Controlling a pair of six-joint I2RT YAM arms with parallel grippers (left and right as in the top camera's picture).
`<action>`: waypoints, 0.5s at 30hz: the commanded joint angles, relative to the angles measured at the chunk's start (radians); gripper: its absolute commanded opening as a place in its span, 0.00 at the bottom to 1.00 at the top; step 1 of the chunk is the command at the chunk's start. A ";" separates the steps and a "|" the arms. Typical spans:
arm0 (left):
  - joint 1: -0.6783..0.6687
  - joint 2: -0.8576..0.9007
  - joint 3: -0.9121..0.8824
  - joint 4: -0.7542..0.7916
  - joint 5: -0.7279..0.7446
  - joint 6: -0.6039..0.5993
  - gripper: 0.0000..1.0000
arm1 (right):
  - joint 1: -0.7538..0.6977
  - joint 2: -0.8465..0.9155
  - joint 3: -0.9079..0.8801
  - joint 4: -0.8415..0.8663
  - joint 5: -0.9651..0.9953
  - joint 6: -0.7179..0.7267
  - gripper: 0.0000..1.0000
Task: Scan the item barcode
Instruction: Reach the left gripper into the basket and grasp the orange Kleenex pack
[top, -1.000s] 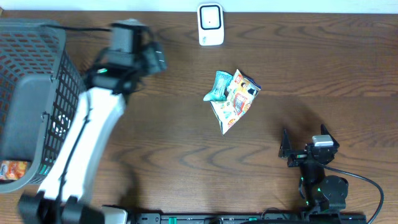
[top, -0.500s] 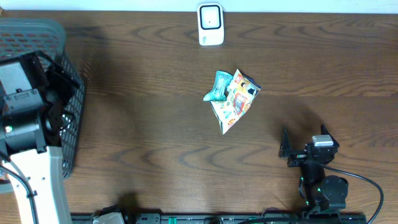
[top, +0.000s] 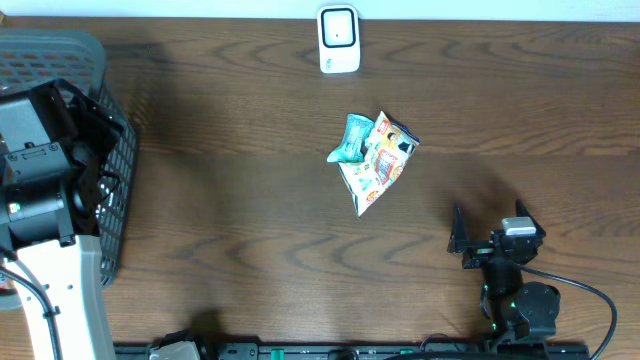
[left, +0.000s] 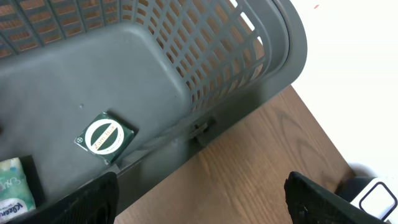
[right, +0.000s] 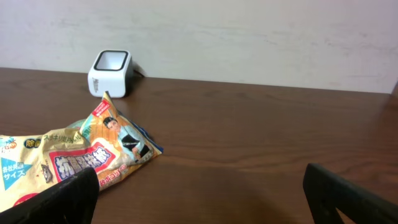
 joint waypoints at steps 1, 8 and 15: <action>0.004 0.003 0.009 0.003 -0.023 -0.005 0.84 | -0.004 -0.006 -0.002 -0.005 0.005 -0.008 0.99; 0.062 0.016 0.009 0.003 -0.198 -0.005 0.84 | -0.004 -0.006 -0.002 -0.005 0.005 -0.008 0.99; 0.277 0.043 0.009 -0.004 -0.196 0.003 0.84 | -0.004 -0.006 -0.002 -0.005 0.005 -0.008 0.99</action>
